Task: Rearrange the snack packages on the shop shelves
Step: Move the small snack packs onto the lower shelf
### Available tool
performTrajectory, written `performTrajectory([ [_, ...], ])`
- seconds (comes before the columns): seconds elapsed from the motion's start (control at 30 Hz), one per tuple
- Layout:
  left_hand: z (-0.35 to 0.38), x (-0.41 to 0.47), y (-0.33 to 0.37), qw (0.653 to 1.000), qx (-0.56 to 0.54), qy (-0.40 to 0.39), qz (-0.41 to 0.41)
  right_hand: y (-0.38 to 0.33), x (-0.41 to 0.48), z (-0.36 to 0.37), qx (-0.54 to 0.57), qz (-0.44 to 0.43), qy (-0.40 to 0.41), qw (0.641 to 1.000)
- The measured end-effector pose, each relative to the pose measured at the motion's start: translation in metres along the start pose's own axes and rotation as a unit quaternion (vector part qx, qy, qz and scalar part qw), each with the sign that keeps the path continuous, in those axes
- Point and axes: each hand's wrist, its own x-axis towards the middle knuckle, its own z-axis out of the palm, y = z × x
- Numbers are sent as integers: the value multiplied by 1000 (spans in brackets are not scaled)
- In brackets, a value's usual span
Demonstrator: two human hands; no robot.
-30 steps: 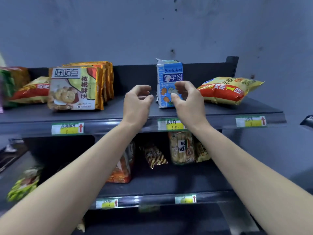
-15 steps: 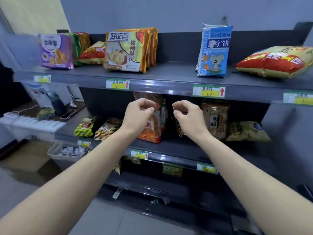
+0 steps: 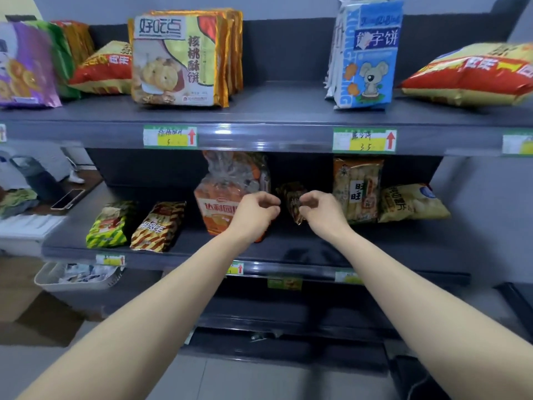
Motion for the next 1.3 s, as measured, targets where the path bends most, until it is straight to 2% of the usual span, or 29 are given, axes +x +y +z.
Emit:
performTrajectory([
  [0.17, 21, 39, -23, 996, -33, -71, -45, 24, 21, -1, 0, 63, 24, 998],
  [0.37, 50, 77, -42, 992, -36, -98, -73, 48, 47, 3, -4, 110, 9, 994],
  [0.57, 84, 117, -68, 986, -38, -91, -132, 70, 91, 14, -61, 106, -111, 986],
  [0.67, 100, 133, -78, 984, -42, -89, -146, 89, 112, 24, -82, 94, -144, 982],
  [0.77, 113, 143, -89, 980, -31, -94, -173, 105, 123, 34, -18, 111, -148, 983],
  [0.83, 119, 144, -94, 972, -66, -100, -203, 112, 127, 40, 44, 145, -156, 976],
  [0.93, 122, 144, -94, 966, -105, -91, -219, 128, 135, 51, 51, 190, -173, 965],
  [1.03, 120, 136, -87, 961, -93, -118, -232, 143, 138, 58, 19, 223, -172, 959],
  [1.13, 122, 114, -80, 939, -100, -204, -259, 121, 115, 39, -87, 220, -175, 956],
  [1.2, 128, 100, -75, 928, -121, -243, -253, 115, 102, 28, -123, 190, -176, 958],
  [1.23, 129, 98, -72, 934, -120, -236, -239, 114, 96, 24, -129, 179, -180, 959],
  [1.3, 131, 113, -74, 970, -13, -179, -162, 116, 87, 20, -130, 177, -156, 963],
])
